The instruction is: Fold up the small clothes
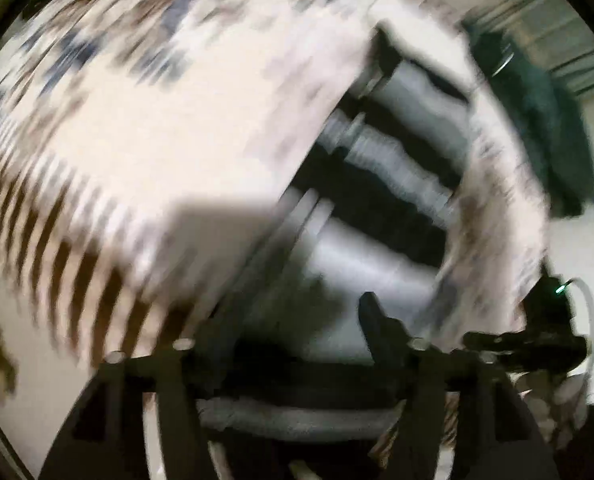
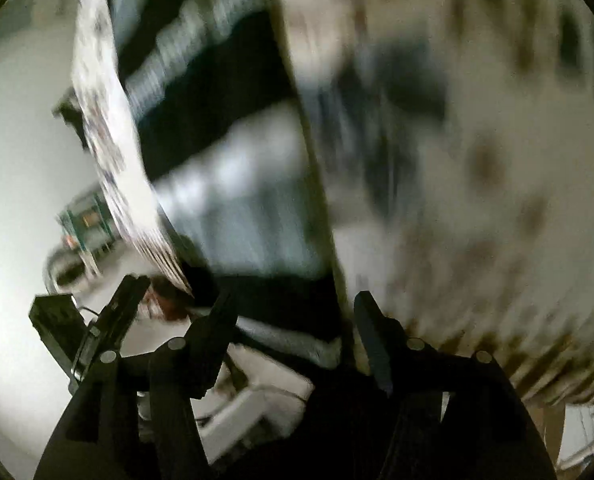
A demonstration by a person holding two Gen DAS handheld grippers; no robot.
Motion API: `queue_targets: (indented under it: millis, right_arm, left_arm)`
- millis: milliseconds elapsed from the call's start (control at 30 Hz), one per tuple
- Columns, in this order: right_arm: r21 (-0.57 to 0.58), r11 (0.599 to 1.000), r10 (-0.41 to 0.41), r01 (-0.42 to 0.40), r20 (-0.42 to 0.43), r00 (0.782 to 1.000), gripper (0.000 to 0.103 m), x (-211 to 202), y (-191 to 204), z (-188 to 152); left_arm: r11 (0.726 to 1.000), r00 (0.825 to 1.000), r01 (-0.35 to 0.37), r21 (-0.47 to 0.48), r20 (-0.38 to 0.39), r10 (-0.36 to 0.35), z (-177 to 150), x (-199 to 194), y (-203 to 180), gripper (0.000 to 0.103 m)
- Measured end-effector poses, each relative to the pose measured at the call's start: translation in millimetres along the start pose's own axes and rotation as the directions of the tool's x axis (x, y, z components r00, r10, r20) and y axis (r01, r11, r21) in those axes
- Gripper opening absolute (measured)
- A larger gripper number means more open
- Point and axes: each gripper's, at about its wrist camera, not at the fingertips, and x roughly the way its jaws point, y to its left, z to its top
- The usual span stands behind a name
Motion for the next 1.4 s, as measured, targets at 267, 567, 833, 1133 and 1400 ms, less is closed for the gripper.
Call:
queue_targets:
  millis: [267, 567, 833, 1133, 1400]
  right_arm:
    - [-0.011, 1.0, 0.012, -0.008, 0.378, 0.926, 0.063, -110, 64, 177]
    - [0.051, 0.998, 0.014, -0.04, 0.428, 0.904, 0.062, -100, 94, 311]
    - [0.128, 0.991, -0.095, 0.033, 0.515, 0.852, 0.015, -108, 81, 309]
    - [0.05, 0.999, -0.007, -0.014, 0.402, 0.916, 0.06, -124, 76, 249]
    - [0.098, 0.994, 0.026, -0.053, 0.253, 0.967, 0.06, -71, 22, 101]
  left_arm:
    - [0.977, 0.986, 0.156, 0.148, 0.041, -0.164, 216, 99, -83, 0.059]
    - [0.929, 0.981, 0.192, 0.316, -0.097, -0.17, 314, 199, -115, 0.011]
    - [0.92, 0.964, 0.254, 0.298, -0.158, -0.215, 334, 213, -113, 0.01]
    - [0.937, 0.965, 0.257, 0.237, -0.107, -0.238, 300, 144, -86, 0.055]
    - [0.965, 0.972, 0.159, 0.207, -0.205, -0.116, 157, 88, -25, 0.059]
